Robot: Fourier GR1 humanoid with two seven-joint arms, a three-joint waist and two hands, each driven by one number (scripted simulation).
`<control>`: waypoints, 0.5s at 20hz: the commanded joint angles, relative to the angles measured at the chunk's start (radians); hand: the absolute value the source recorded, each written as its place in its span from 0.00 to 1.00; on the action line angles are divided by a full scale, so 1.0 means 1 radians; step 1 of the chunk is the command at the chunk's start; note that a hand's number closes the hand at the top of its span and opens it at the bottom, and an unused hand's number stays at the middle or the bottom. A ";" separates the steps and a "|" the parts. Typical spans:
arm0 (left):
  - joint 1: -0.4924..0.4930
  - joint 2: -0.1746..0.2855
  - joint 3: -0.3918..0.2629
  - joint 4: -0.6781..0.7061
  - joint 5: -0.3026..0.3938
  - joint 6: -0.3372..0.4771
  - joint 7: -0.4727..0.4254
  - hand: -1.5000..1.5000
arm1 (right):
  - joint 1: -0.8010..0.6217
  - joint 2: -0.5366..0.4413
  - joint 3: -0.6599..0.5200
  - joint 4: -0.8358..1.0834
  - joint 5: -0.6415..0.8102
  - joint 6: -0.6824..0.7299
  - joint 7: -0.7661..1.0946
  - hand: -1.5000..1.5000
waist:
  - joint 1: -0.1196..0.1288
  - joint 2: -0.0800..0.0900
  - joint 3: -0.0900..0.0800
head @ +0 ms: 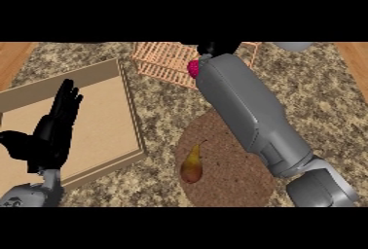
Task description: Pick the cupcake from the placemat and place it in the tiered shelf
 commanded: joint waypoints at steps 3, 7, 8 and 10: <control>0.045 0.003 0.017 -0.031 -0.001 0.001 0.012 0.50 | -0.063 -0.001 -0.037 -0.013 0.105 -0.097 0.184 0.00 | -0.036 -0.015 0.000; 0.097 0.016 0.044 -0.035 -0.003 0.004 -0.007 0.50 | 0.002 -0.004 -0.053 -0.115 0.187 -0.101 0.291 0.00 | -0.070 -0.031 0.000; 0.091 0.031 0.068 -0.043 0.024 -0.013 0.005 0.50 | 0.043 -0.015 -0.067 -0.138 0.187 -0.091 0.293 0.00 | -0.081 -0.034 0.000; 0.086 -0.018 0.033 -0.014 -0.022 0.037 -0.013 0.50 | 0.124 -0.034 -0.077 -0.221 0.182 -0.075 0.261 0.00 | -0.105 -0.035 0.001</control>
